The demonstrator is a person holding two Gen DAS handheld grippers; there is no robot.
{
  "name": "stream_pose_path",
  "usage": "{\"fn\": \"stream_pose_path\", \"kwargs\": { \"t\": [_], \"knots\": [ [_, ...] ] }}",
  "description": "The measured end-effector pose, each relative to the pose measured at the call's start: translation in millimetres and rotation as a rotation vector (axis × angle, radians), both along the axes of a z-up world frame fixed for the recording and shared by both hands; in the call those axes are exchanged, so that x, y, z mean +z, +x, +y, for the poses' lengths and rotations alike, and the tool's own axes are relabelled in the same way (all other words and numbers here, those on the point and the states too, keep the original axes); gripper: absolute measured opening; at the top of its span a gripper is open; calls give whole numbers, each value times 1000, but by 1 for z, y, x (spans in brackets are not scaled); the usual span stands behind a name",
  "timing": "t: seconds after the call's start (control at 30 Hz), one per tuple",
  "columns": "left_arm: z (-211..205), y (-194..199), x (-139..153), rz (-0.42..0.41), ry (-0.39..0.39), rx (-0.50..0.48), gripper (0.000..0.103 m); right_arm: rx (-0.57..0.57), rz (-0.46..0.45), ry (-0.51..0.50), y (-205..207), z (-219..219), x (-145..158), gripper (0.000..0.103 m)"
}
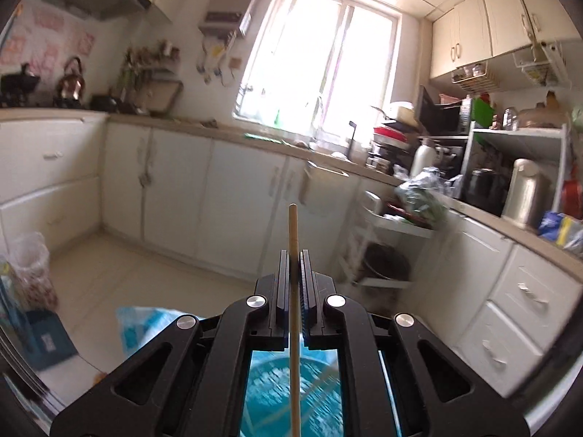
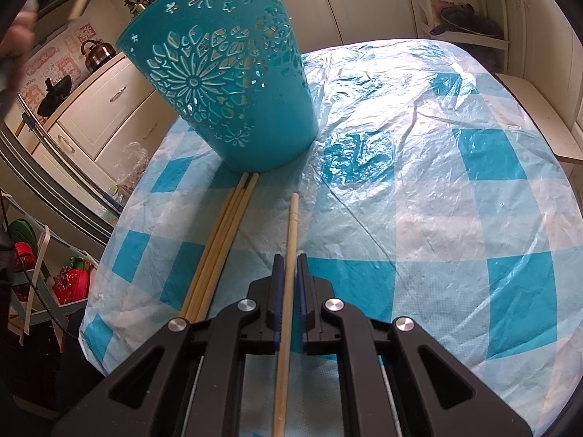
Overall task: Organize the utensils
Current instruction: 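Lift the chopstick with the left tool and drop it into the teal basket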
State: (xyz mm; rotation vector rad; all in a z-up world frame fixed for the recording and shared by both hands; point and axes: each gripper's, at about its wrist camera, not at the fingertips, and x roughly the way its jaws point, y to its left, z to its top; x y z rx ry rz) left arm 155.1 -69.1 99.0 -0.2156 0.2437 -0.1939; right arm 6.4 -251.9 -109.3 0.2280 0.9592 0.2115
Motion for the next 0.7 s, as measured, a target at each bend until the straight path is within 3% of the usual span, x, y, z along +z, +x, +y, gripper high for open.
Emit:
{"fn": "stream_pose_path", "kwargs": {
  "t": [0.33, 0.63, 0.7],
  "knots": [
    [-24, 31, -47, 22, 107, 76, 5, -2, 6, 17, 1, -3, 0, 10],
    [-19, 25, -82, 111, 163, 51, 6, 5, 3, 12, 1, 1, 1, 15],
    [-19, 24, -87, 148, 178, 36, 10, 14, -1, 6, 0, 3, 2, 18]
  ]
}}
